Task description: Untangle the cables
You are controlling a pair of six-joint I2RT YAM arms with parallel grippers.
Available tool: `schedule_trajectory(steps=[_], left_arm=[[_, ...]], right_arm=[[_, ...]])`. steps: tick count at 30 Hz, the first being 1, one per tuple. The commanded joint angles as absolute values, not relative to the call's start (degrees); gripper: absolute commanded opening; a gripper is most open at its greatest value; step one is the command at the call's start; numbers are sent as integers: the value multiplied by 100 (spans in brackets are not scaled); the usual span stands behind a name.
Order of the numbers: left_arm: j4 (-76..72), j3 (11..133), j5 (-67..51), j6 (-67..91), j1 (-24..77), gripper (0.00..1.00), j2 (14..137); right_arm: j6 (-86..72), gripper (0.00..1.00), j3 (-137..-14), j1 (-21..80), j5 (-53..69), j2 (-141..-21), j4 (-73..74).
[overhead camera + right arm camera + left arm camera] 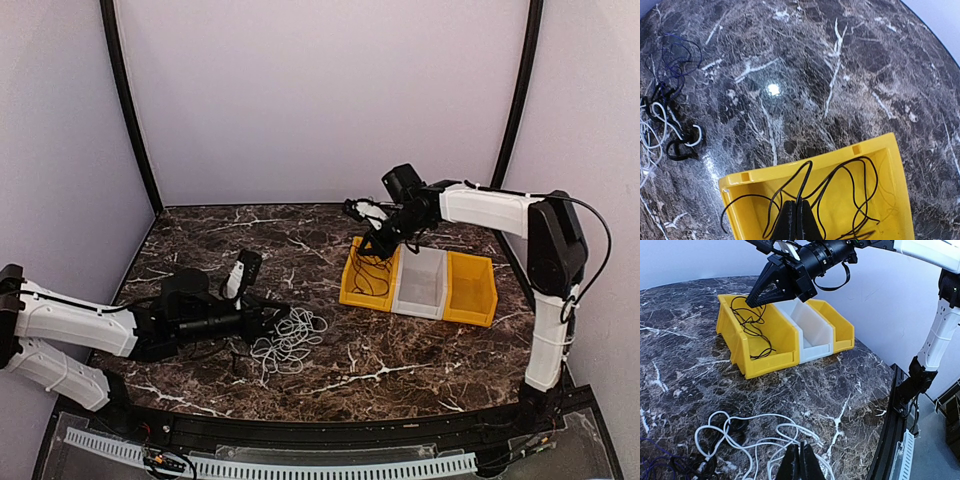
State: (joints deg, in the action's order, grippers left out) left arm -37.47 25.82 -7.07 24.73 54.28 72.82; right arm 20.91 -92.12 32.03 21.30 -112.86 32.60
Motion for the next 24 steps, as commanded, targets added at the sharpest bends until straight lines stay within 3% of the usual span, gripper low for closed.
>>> schedule_trajectory(steps=[1,6,9,12,16,20,24], left_arm=[[-2585,2478,-385,2232,5458,0,6960],[-2291,2445,-203,2292,5450,0,7106],[-2144,2458,230,2325,5428,8,7153],[-1769,2669,261,2299,5376,36,7143],[-1229,2953,275,2204,5271,56,6931],[-936,2990,271,2227,4921,64,6406],[-876,2796,379,2474,4410,65,5887]], right_arm=[[2137,0,-9040,3234,1702,-11341,3124],[2179,24,-9101,3251,1735,-11113,3318],[2296,35,-9027,3275,2069,-10756,3380],[2444,44,-9024,3412,2178,-10460,3517],[2682,48,-9170,3687,2167,-10246,3817],[2737,46,-9217,4049,2143,-10198,3792],[2844,31,-9320,4453,2018,-10490,3771]])
